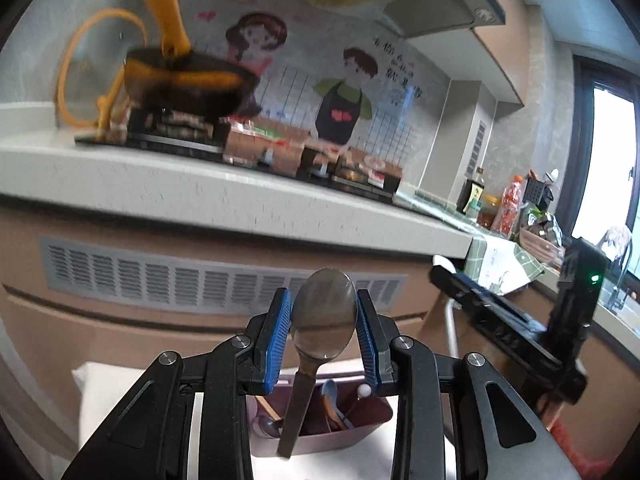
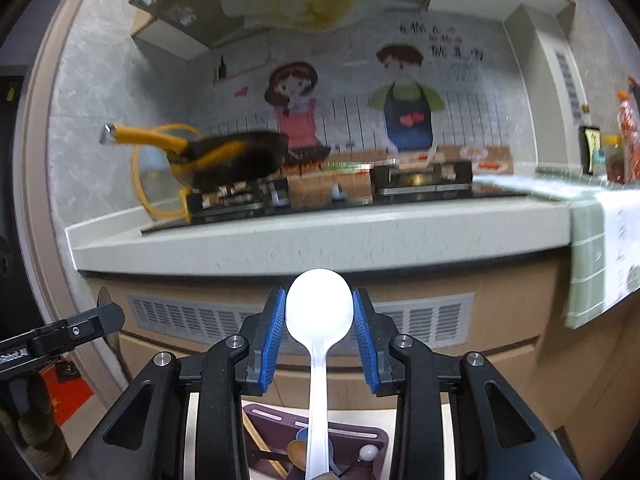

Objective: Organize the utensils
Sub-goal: 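Carry the brown and white spoons into the caddy and open both tools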

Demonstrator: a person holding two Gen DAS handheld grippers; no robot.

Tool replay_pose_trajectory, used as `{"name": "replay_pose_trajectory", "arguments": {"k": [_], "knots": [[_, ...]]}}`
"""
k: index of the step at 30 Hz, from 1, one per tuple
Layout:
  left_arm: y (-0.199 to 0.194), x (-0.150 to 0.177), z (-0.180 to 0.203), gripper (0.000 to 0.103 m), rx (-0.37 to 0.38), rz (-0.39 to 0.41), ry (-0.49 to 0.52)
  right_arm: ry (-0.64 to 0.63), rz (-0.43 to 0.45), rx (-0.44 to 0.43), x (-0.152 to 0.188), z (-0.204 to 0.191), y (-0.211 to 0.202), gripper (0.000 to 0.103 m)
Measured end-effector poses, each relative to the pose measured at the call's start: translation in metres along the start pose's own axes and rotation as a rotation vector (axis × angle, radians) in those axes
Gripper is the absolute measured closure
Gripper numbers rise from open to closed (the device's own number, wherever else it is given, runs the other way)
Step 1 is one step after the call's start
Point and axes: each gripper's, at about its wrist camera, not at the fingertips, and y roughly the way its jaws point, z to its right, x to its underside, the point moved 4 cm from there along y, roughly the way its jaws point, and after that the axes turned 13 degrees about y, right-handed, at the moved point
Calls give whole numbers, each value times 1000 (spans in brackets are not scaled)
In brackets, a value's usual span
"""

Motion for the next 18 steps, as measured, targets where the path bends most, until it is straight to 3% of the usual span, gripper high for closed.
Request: {"name": "replay_pose_trajectory", "arguments": {"k": [7, 18], "knots": [[28, 4, -6, 70, 41, -8, -27, 31, -48, 29, 25, 19, 44, 72], [74, 26, -8, 70, 76, -52, -75, 5, -46, 7, 47, 21, 70, 72]]}}
